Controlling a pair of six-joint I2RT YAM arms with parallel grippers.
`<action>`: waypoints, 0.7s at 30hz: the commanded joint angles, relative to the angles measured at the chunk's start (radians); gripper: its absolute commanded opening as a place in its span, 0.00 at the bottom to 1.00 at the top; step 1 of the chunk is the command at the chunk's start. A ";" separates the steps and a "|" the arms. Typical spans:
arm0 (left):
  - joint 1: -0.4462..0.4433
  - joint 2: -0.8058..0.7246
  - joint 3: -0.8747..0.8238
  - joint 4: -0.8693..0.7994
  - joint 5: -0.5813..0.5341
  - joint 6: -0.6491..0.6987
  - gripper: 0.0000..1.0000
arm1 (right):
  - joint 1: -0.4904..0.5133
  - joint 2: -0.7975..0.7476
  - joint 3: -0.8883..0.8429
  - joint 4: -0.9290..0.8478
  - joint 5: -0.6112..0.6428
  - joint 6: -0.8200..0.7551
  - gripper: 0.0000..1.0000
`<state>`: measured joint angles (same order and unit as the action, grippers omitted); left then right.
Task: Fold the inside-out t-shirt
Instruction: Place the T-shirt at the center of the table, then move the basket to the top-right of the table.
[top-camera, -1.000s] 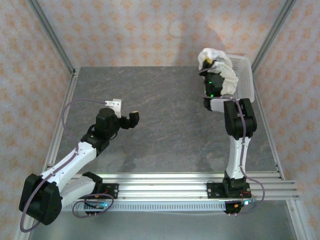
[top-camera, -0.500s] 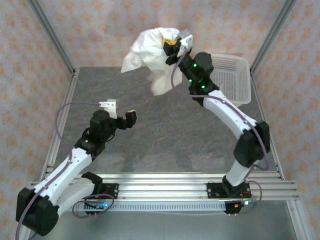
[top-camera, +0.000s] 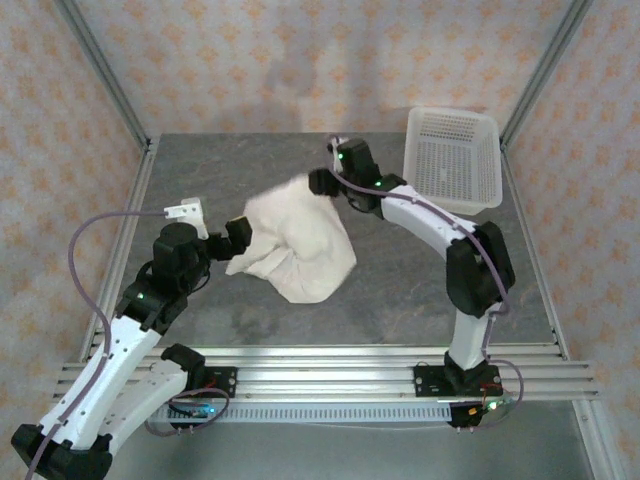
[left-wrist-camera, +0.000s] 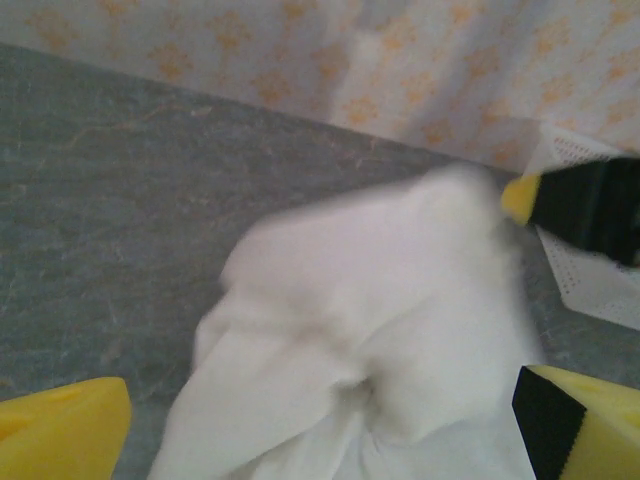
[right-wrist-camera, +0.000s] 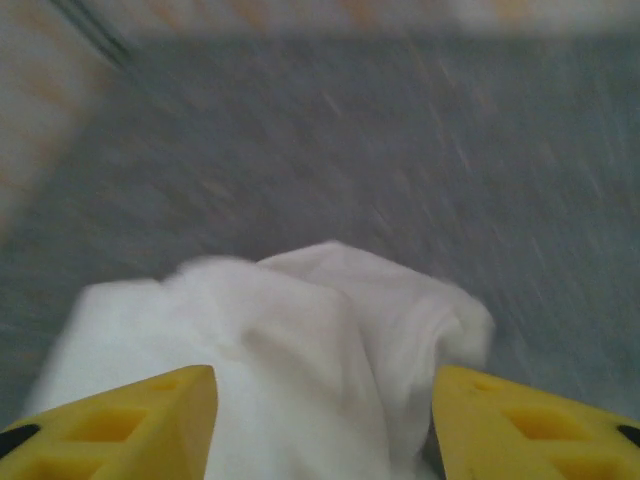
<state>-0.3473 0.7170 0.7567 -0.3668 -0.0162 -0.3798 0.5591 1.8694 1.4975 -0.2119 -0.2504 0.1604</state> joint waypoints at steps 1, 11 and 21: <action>-0.007 0.014 -0.021 -0.033 -0.019 -0.039 1.00 | -0.127 0.020 0.035 -0.046 0.154 0.179 0.57; -0.007 0.052 -0.073 0.002 0.027 -0.057 1.00 | -0.336 0.203 0.071 -0.077 0.325 0.242 0.55; -0.007 0.276 -0.014 -0.004 -0.014 -0.146 1.00 | -0.344 0.029 -0.082 0.012 -0.038 0.217 0.58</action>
<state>-0.3473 0.9165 0.6991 -0.3721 0.0086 -0.4736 0.1791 2.0209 1.4677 -0.2546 -0.1047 0.3737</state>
